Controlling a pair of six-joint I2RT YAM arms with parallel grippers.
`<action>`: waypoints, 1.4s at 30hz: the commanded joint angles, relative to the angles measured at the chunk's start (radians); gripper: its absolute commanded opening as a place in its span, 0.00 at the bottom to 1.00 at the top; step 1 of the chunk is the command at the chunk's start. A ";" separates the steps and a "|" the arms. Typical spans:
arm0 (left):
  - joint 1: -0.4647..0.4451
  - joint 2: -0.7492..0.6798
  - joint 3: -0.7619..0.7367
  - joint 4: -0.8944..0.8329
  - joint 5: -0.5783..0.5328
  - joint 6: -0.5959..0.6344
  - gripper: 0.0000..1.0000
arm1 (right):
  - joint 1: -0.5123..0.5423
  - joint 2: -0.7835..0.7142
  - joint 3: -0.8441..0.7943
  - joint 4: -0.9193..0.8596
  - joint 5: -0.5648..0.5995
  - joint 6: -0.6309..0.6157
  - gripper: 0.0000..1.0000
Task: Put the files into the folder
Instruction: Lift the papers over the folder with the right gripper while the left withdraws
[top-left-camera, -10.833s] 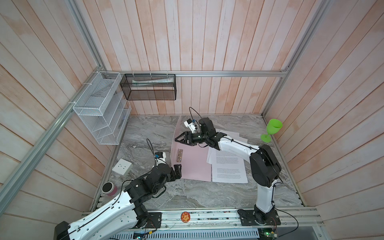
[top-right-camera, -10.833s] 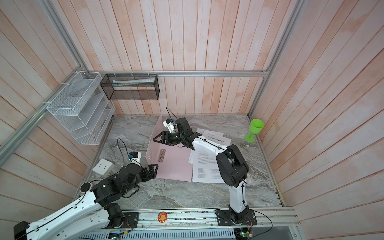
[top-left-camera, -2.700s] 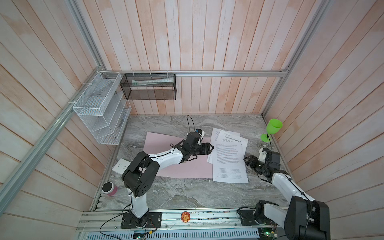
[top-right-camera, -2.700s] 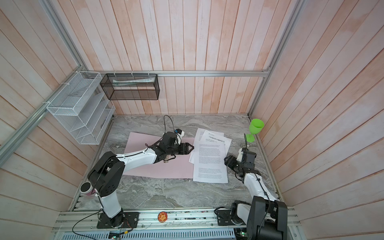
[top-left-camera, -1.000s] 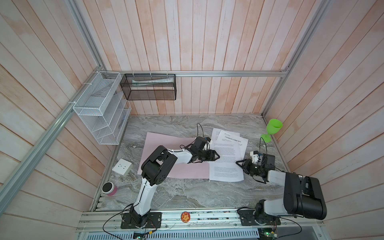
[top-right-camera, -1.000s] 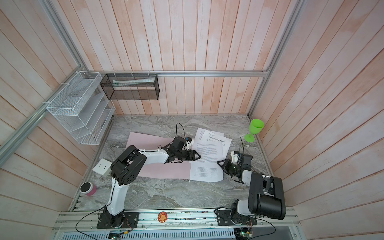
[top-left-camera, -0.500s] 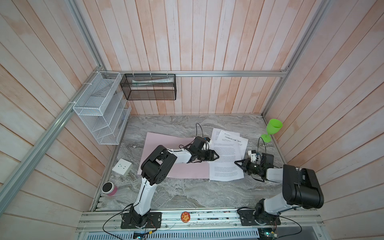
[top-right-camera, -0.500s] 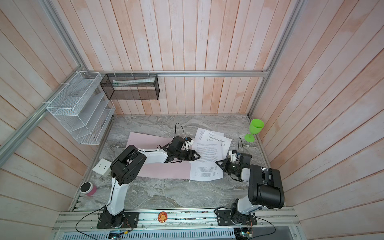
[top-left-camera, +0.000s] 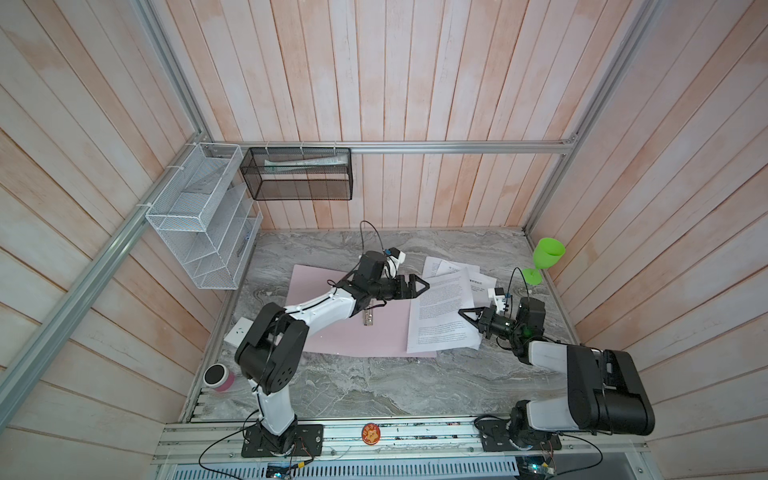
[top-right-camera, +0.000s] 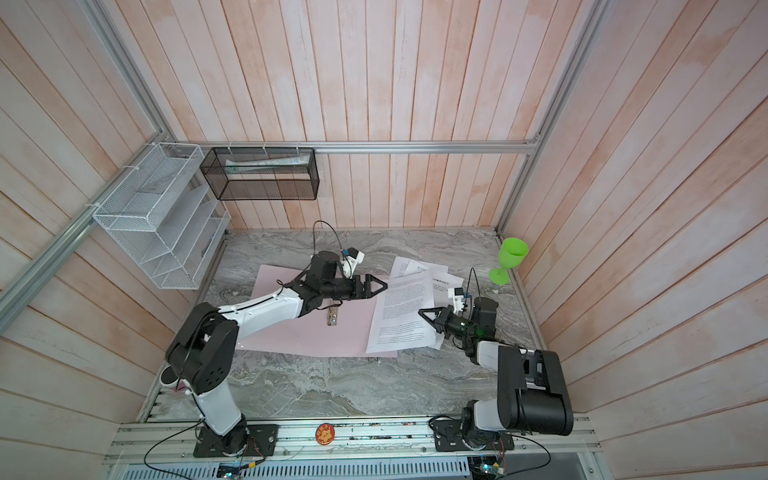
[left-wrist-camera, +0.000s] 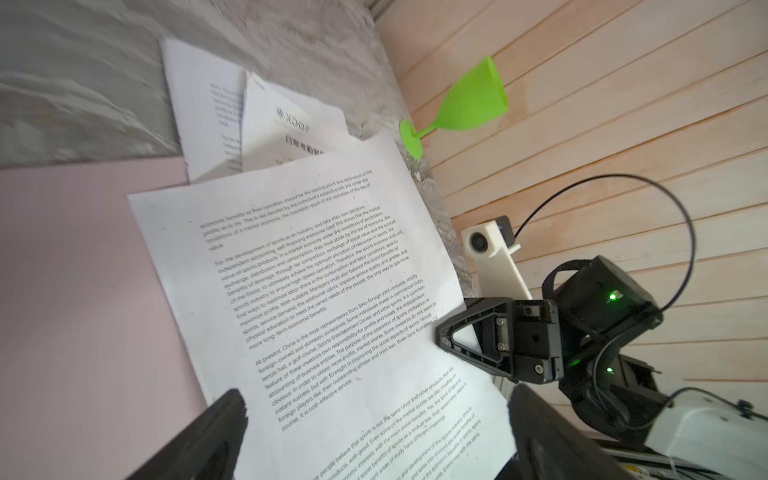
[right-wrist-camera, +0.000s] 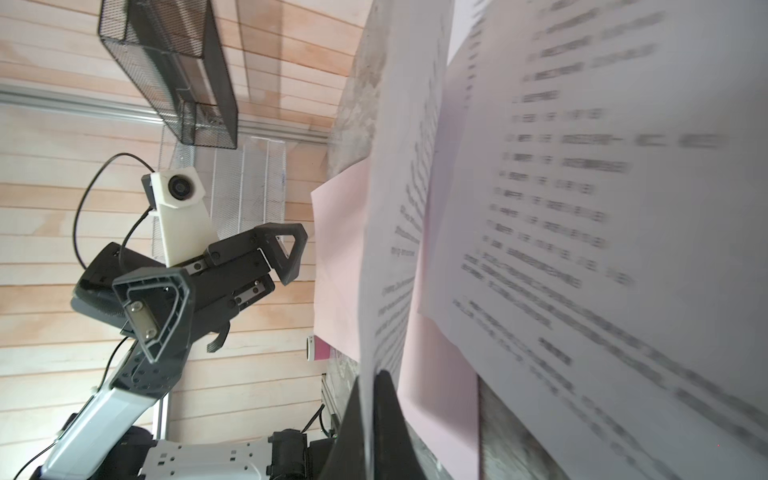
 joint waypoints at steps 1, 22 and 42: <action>0.092 -0.091 -0.060 -0.096 -0.061 0.038 1.00 | 0.058 -0.037 0.064 0.107 -0.016 0.125 0.00; 0.600 -0.455 -0.409 -0.288 -0.265 0.088 1.00 | 0.363 0.327 0.469 0.298 0.108 0.225 0.00; 0.653 -0.437 -0.452 -0.340 -0.501 0.170 1.00 | 0.474 0.590 0.651 0.286 0.162 0.169 0.00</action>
